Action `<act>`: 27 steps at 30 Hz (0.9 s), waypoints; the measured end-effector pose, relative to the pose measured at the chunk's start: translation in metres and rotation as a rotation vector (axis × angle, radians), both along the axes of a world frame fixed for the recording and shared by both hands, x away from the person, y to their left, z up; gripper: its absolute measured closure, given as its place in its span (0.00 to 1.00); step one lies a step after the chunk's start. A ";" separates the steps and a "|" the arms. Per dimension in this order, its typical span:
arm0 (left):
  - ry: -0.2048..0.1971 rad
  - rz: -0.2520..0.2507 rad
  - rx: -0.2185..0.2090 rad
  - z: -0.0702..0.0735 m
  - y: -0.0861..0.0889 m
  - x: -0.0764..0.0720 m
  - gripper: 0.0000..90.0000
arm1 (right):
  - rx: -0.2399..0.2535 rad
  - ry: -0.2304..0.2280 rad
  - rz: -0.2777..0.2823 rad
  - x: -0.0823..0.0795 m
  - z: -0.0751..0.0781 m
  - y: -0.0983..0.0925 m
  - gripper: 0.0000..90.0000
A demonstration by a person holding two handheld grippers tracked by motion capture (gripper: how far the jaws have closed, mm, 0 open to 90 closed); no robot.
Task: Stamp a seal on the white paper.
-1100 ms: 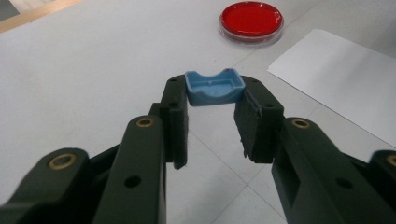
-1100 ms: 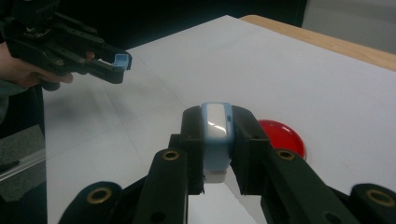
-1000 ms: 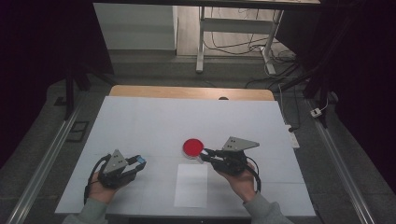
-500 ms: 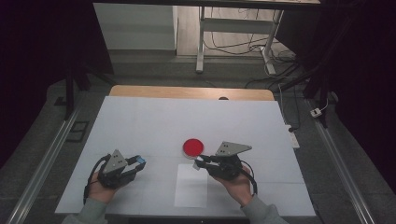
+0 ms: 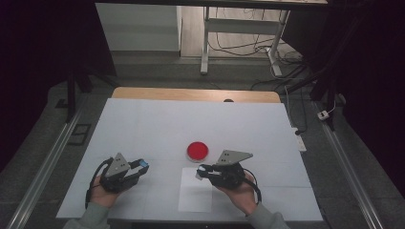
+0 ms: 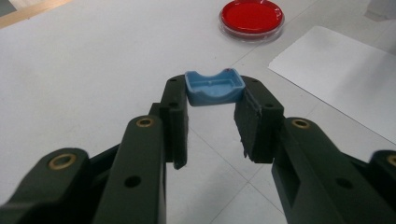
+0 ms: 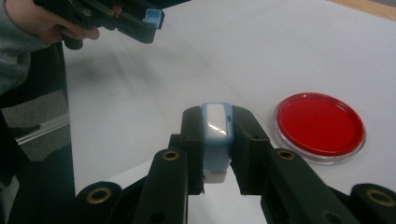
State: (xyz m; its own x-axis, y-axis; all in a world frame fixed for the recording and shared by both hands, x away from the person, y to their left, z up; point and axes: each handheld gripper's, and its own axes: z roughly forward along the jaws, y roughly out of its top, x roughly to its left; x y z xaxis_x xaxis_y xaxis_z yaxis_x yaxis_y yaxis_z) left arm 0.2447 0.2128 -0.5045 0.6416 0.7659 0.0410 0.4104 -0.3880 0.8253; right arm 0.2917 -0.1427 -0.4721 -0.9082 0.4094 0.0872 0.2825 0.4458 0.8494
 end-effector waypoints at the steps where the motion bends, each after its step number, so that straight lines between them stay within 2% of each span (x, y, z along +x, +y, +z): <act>1: 0.000 0.000 0.000 0.000 0.000 0.000 0.72 | 0.000 0.000 0.002 -0.001 -0.001 0.000 0.84; 27: 0.001 -0.003 0.001 0.000 0.000 0.000 0.72 | -0.064 0.017 0.022 -0.006 -0.019 0.006 0.84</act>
